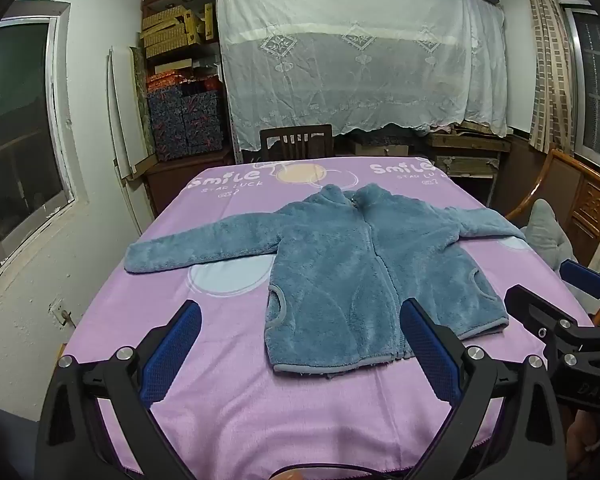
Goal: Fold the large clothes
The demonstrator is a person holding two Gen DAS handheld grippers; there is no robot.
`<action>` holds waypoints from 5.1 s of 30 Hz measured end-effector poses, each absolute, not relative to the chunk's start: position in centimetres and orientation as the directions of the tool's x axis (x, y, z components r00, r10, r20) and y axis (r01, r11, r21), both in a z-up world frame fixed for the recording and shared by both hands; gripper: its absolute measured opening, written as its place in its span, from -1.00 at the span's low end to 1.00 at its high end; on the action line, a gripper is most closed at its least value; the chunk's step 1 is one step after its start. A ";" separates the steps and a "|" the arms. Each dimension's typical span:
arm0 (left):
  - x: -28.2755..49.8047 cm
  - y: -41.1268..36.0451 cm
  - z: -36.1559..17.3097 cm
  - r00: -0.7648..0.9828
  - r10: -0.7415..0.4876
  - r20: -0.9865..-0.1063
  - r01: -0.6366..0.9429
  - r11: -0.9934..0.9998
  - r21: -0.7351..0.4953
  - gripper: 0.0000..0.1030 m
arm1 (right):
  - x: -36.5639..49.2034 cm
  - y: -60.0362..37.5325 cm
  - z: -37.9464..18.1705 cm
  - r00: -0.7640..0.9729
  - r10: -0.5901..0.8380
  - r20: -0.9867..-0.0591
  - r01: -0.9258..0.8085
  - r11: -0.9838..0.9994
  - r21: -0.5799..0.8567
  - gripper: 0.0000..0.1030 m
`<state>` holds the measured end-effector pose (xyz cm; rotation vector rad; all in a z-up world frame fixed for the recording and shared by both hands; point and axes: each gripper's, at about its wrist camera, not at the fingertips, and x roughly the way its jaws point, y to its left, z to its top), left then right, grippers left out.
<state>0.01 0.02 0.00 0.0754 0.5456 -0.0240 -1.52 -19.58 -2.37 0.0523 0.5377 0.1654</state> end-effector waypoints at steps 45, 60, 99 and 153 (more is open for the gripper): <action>0.7 -0.3 -1.2 0.851 0.001 -0.525 0.044 0.996 0.073 0.93 | -1.9 -19.8 -2.8 0.841 0.177 -0.511 -0.145 0.984 0.104 0.92; 0.7 -0.3 -1.1 0.850 0.001 -0.527 0.045 0.996 0.074 0.93 | -2.0 -19.9 -2.9 0.840 0.181 -0.512 -0.147 0.983 0.108 0.92; 0.3 -0.2 -2.8 0.837 -0.012 -0.547 0.053 0.997 0.060 0.93 | -2.2 -19.3 -4.1 0.831 0.189 -0.524 -0.151 0.982 0.115 0.92; 13.2 6.4 -12.3 0.559 -0.204 -0.804 0.052 0.976 -0.212 -0.71 | 7.0 -27.6 -10.5 0.698 0.240 -0.675 -0.098 0.965 0.241 -0.07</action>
